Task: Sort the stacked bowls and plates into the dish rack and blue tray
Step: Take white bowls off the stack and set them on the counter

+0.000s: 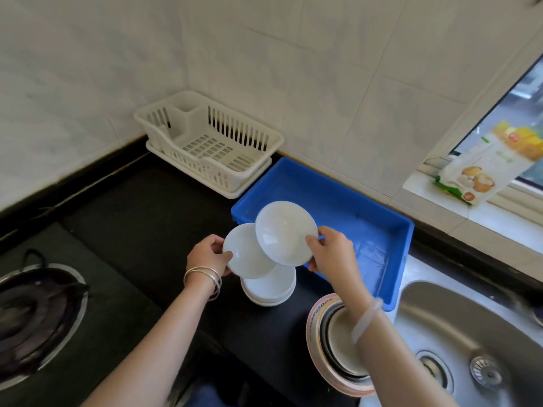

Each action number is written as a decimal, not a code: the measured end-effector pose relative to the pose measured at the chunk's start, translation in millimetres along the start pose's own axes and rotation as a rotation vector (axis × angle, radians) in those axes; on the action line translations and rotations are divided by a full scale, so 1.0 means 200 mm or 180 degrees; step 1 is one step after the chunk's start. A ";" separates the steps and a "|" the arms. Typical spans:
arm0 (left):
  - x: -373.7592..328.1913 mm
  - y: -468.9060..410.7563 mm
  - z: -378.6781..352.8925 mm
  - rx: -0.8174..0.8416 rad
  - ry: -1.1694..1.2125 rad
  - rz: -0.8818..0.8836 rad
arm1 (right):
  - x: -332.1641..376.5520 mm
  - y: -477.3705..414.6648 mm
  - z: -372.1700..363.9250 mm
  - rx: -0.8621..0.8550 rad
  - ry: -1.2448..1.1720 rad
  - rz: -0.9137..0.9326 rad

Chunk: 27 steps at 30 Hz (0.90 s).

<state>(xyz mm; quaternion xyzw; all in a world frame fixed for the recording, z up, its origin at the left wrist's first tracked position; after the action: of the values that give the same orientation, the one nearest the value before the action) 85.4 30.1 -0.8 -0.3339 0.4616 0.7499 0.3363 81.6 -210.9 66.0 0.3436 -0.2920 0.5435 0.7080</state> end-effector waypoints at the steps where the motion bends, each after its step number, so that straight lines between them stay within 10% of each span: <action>1: -0.01 -0.02 0.05 -0.0008 0.0104 0.0057 | 0.04 -0.03 -0.02 0.0048 -0.0049 0.0006; 16: 0.19 -0.65 0.85 -0.1139 0.1340 0.0645 | 0.47 -0.63 -0.99 0.1472 -0.0817 -0.0507; 27: 0.33 -1.08 1.10 -0.1827 0.2102 0.1155 | 0.66 -0.99 -1.69 0.1423 -0.1057 -0.1032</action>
<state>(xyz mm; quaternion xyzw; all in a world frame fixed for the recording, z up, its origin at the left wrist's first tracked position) 182.2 321.0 -78.8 -0.5479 0.3688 0.7475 -0.0708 318.1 100.7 -64.4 0.6166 -0.2184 0.4109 0.6351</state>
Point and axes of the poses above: each hand's wrist, its own y-axis away from the middle knuckle, its own z-axis out of the back of the hand, x = y × z, the point moved 5 cm from there along -y, towards the middle knuckle, and after that the axes turned 3 degrees about z, right-handed, at the moved point
